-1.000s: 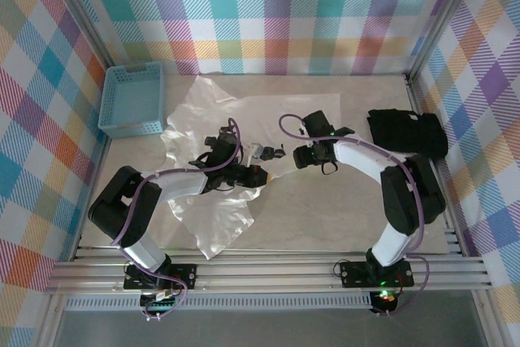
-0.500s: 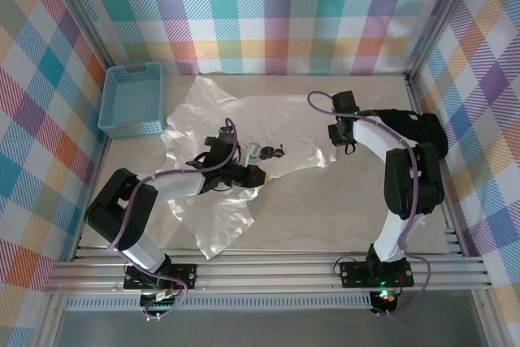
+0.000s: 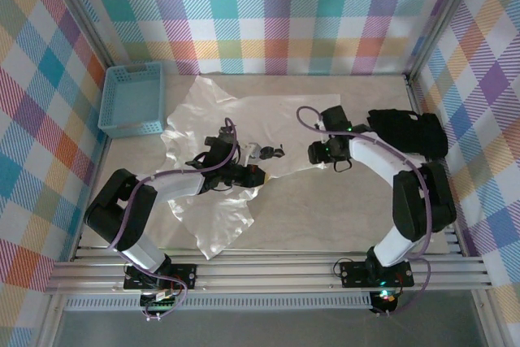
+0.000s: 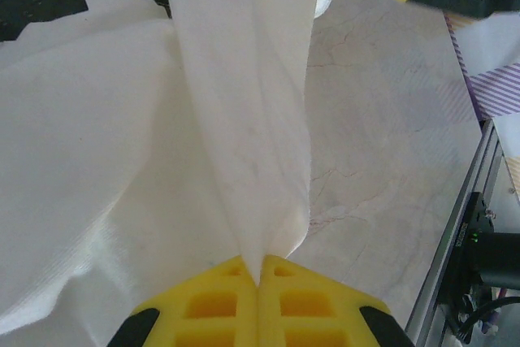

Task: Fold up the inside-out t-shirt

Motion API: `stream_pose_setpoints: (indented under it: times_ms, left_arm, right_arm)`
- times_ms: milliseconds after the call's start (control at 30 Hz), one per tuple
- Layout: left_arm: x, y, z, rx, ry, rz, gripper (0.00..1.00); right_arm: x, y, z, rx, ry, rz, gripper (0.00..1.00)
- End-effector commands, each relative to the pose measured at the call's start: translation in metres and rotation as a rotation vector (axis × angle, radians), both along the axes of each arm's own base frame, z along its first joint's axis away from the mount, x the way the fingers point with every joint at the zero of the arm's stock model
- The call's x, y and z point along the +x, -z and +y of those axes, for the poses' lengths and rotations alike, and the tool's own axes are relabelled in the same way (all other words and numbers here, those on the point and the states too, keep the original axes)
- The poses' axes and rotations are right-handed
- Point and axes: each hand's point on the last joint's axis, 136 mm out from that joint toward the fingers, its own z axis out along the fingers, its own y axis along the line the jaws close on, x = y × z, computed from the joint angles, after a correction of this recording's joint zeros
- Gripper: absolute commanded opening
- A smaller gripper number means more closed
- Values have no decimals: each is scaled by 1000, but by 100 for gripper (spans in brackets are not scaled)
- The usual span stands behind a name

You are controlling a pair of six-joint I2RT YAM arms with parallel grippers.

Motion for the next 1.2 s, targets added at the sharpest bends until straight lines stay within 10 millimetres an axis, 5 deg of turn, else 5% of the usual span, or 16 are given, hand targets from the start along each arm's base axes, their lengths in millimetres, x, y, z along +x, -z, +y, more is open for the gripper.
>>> stream_pose_setpoints:
  times_ms: [0,133,300,600,733,867,1033,1167]
  left_arm:
    - [-2,-5,2,-13,21,1,0]
    - [-1,-6,2,-12,20,-4,0]
    - [-1,-6,5,-1,10,-11,0]
    - [13,3,25,26,-92,-2,0]
    - [24,8,46,38,-184,9,0]
    - [26,17,53,50,-215,34,0]
    - [24,19,50,41,-195,47,0]
    - [24,19,48,41,-179,47,0]
  right_arm:
    - [12,19,-6,-37,23,3,52]
    - [30,19,-18,-52,43,1,26]
    - [24,-27,-23,154,20,-41,0]
    - [-53,-106,36,770,-199,83,0]
    - [-70,-121,52,936,-285,137,2]
    - [-50,-95,42,844,-198,164,5]
    - [-3,-22,-25,371,98,170,9]
    - [13,0,-51,224,186,151,19]
